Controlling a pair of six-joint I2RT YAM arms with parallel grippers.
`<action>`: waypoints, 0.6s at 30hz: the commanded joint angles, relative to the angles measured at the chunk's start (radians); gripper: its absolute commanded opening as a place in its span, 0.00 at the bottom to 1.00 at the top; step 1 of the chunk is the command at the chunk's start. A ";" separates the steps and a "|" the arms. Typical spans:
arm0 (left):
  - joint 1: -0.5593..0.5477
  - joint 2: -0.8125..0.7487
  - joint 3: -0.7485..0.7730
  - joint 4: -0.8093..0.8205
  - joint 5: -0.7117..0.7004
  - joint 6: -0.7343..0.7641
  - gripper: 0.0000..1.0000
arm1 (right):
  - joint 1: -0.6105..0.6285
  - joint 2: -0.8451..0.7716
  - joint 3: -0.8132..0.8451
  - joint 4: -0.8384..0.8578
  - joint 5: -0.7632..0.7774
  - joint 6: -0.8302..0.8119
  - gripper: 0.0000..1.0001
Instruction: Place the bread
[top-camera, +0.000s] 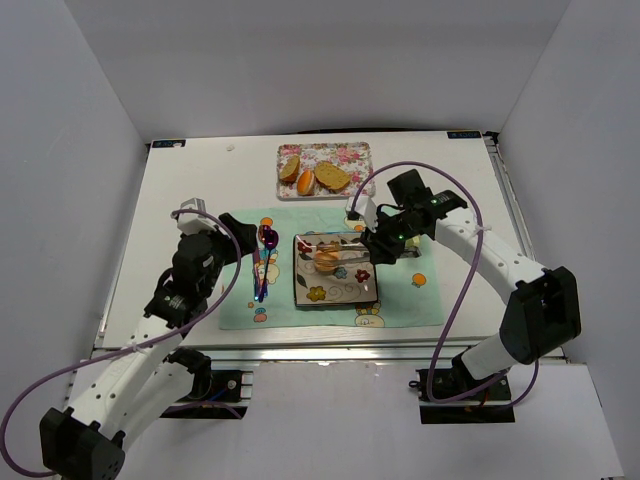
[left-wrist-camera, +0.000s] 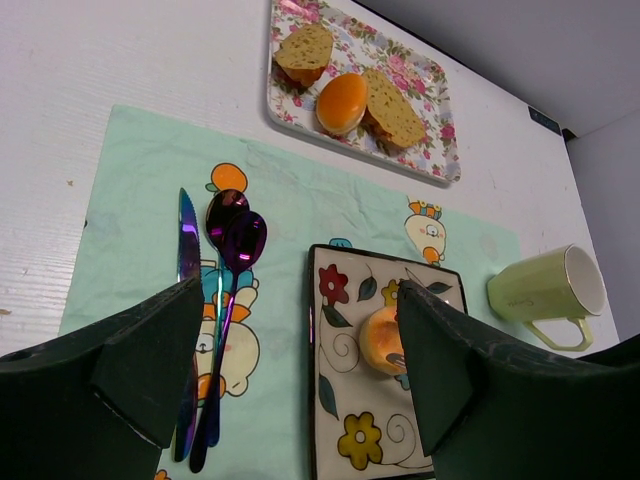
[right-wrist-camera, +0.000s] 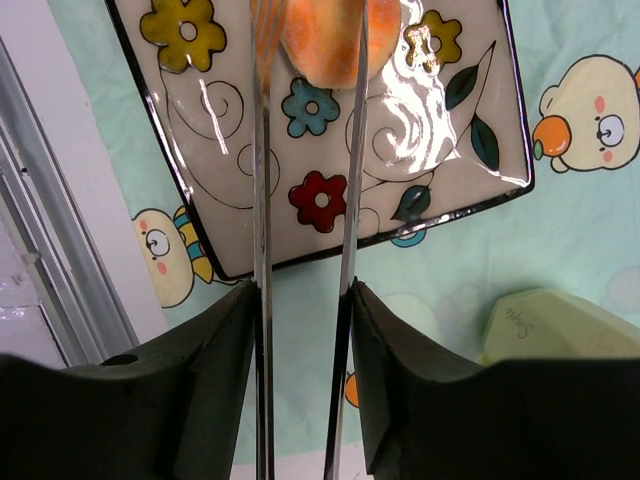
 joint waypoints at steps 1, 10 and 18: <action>0.002 -0.001 0.006 0.008 0.001 -0.002 0.87 | 0.003 -0.016 0.041 0.002 -0.037 0.006 0.47; 0.002 0.015 0.021 0.014 0.006 0.004 0.87 | 0.003 -0.011 0.168 0.019 -0.054 0.031 0.46; 0.002 0.006 0.018 0.005 0.000 0.004 0.87 | -0.020 0.082 0.265 0.157 0.096 0.035 0.37</action>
